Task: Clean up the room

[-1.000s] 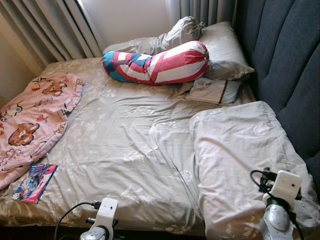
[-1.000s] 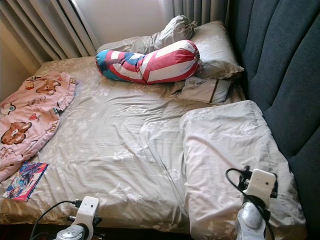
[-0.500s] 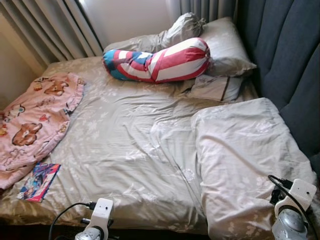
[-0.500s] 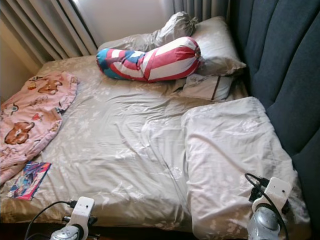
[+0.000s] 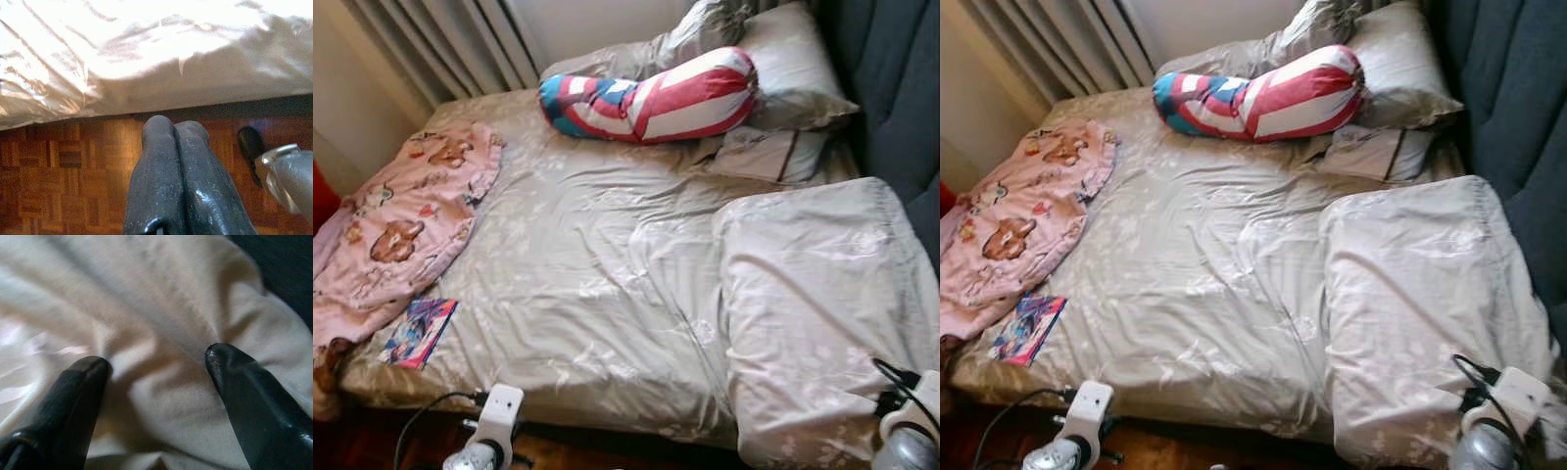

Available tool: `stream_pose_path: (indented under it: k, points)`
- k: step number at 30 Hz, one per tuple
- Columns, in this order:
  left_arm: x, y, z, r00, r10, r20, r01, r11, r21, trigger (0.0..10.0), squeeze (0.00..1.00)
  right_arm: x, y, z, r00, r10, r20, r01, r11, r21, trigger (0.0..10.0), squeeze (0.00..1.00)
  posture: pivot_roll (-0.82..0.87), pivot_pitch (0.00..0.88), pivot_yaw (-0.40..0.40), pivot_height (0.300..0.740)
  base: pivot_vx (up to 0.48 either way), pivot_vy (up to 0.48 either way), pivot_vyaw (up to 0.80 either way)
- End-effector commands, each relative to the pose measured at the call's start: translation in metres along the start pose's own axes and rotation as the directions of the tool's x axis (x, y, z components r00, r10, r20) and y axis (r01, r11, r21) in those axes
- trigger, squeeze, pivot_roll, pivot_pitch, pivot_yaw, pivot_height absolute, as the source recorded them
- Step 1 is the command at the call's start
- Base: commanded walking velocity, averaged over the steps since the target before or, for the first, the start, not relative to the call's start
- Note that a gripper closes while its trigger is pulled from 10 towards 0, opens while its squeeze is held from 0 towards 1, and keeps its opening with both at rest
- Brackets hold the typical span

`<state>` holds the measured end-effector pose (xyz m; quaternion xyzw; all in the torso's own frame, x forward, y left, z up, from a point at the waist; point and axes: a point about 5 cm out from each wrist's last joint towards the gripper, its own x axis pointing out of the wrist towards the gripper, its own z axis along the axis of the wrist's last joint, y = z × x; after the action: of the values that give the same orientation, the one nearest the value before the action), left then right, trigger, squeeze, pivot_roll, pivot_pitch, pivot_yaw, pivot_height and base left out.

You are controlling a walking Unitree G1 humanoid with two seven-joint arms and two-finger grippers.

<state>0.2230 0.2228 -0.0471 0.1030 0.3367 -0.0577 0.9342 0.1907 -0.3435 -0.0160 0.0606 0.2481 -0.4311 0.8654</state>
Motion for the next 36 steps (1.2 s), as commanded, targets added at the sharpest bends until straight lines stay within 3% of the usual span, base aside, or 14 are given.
stream_pose_path:
  k: [1,5,9,11,12,14,17,19,23,25,26,28,32,36]
  points:
    - [-0.004,0.014,-0.001,0.999,0.033,0.019,-0.033,0.999,-0.016,10.0,0.0,-0.007,-0.024,-0.032,0.985,-0.085,-0.148,0.092,0.995,0.041,10.0,0.0,0.08,0.213,0.234,0.74,0.0,0.0,0.0]
    - [-0.004,0.016,0.011,0.997,0.027,0.079,-0.025,0.999,-0.024,10.0,0.0,-0.015,-0.022,-0.054,0.97,-0.029,-0.242,0.036,0.999,0.025,10.0,0.0,0.09,0.225,0.235,0.74,0.0,0.0,0.0]
    - [-0.001,0.013,0.017,0.995,0.023,0.101,-0.02,0.999,-0.029,10.0,0.0,-0.034,0.001,-0.086,0.921,0.072,-0.384,-0.086,0.996,-0.019,10.0,0.0,0.11,0.212,0.23,0.74,0.0,0.0,0.0]
    - [0.0,0.011,0.02,0.994,0.021,0.103,-0.018,0.999,-0.03,10.0,0.0,-0.039,0.01,-0.092,0.908,0.099,-0.408,-0.113,0.994,-0.009,10.0,0.0,0.11,0.2,0.226,0.74,0.0,0.0,0.0]
    - [0.002,0.011,0.024,0.994,0.025,0.11,-0.021,0.999,-0.035,10.0,0.0,-0.043,0.022,-0.094,0.898,0.141,-0.416,-0.156,0.988,-0.003,10.0,0.0,0.1,0.184,0.219,0.74,0.0,0.0,0.0]
    - [0.002,0.011,0.026,0.993,0.028,0.115,-0.024,0.999,-0.041,10.0,0.0,-0.044,0.028,-0.095,0.895,0.163,-0.415,-0.18,0.984,-0.003,10.0,0.0,0.1,0.184,0.219,0.74,0.0,0.0,0.0]
    - [0.005,0.01,0.032,0.992,0.04,0.121,-0.033,0.998,-0.059,10.0,0.0,-0.041,0.038,-0.085,0.909,0.184,-0.373,-0.199,0.98,-0.003,10.0,0.0,0.09,0.145,0.204,0.74,0.0,0.0,0.0]
    - [0.009,0.008,0.04,0.99,0.054,0.129,-0.044,0.996,-0.084,10.0,0.0,-0.034,0.055,-0.06,0.941,0.235,-0.244,-0.243,0.97,-0.001,10.0,0.0,0.06,0.101,0.179,0.74,0.0,0.0,0.0]
    - [0.014,0.003,0.046,0.991,0.064,0.121,-0.051,0.993,-0.106,10.0,0.0,-0.031,0.08,-0.031,0.938,0.335,-0.088,-0.342,0.935,-0.094,10.0,0.0,0.03,0.055,0.14,0.74,0.0,0.0,0.0]
    - [0.016,-0.001,0.046,0.991,0.078,0.105,-0.063,0.988,-0.138,10.0,0.0,-0.034,0.098,-0.011,0.914,0.404,0.04,-0.399,0.913,-0.086,10.0,0.0,0.01,0.035,0.123,0.74,0.0,0.0,0.0]
    - [0.016,-0.001,0.046,0.991,0.078,0.105,-0.063,0.988,-0.138,10.0,0.0,-0.034,0.098,-0.011,0.914,0.404,0.04,-0.399,0.913,-0.086,10.0,0.0,0.01,0.035,0.123,0.74,0.0,0.0,0.0]
    - [0.017,-0.009,0.044,0.993,0.079,0.086,-0.065,0.985,-0.162,10.0,0.0,-0.039,0.111,0.003,0.875,0.463,0.142,-0.45,0.886,-0.113,10.0,0.0,-0.01,0.007,0.099,0.74,0.0,0.0,0.0]
    - [0.018,-0.014,0.044,0.994,0.077,0.076,-0.063,0.984,-0.169,10.0,0.0,-0.047,0.121,0.006,0.834,0.517,0.192,-0.494,0.855,-0.158,10.0,0.0,-0.02,0.0,0.08,0.74,0.0,0.0,0.0]
    - [0.02,-0.014,0.046,0.994,0.092,0.063,-0.078,0.978,-0.193,10.0,0.0,-0.059,0.142,0.0,0.755,0.64,0.144,-0.605,0.764,-0.223,10.0,0.0,-0.04,0.0,0.053,0.74,0.0,0.0,0.0]
